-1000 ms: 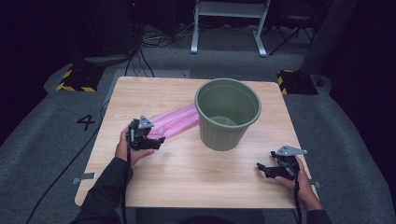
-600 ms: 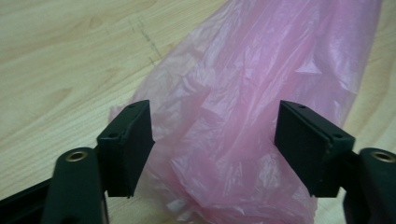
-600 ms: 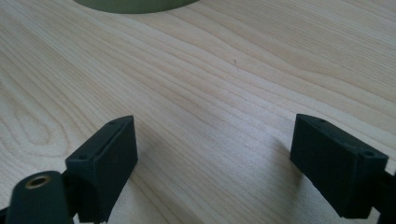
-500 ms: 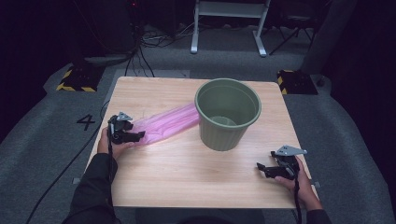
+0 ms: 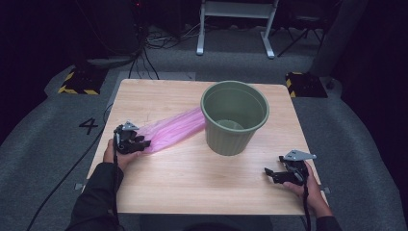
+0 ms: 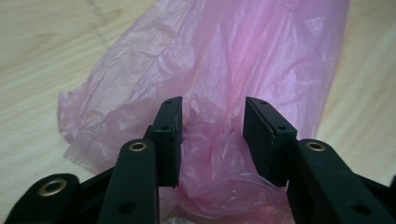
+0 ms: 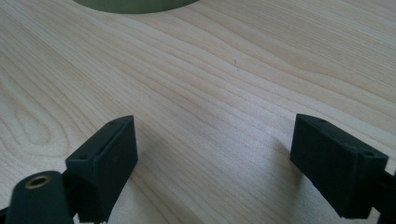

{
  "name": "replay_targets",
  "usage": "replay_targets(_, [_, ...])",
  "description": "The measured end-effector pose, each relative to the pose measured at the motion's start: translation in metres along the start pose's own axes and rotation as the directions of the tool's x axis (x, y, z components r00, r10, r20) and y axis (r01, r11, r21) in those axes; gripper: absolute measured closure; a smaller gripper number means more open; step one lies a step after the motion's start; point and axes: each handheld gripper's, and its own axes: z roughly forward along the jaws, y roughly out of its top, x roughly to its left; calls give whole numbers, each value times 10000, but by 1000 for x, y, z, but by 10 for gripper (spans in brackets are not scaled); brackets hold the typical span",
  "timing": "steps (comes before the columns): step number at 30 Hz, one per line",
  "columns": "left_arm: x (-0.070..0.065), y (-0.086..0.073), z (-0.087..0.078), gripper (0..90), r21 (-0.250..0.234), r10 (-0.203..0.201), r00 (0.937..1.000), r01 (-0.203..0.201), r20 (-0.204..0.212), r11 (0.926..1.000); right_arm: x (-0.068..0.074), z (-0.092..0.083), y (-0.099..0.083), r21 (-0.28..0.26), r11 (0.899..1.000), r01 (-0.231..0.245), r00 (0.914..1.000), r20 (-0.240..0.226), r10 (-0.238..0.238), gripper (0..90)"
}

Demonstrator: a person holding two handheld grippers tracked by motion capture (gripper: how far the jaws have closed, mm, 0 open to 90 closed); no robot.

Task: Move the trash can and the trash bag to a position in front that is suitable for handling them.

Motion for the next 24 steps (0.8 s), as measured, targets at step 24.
replay_targets(24, [-141, -9, 14, 374, 347, 1488, 9746, -1567, 1675, 9870, 0, 0, 0, 1, 10000, -3, 10000, 2, 3, 148])
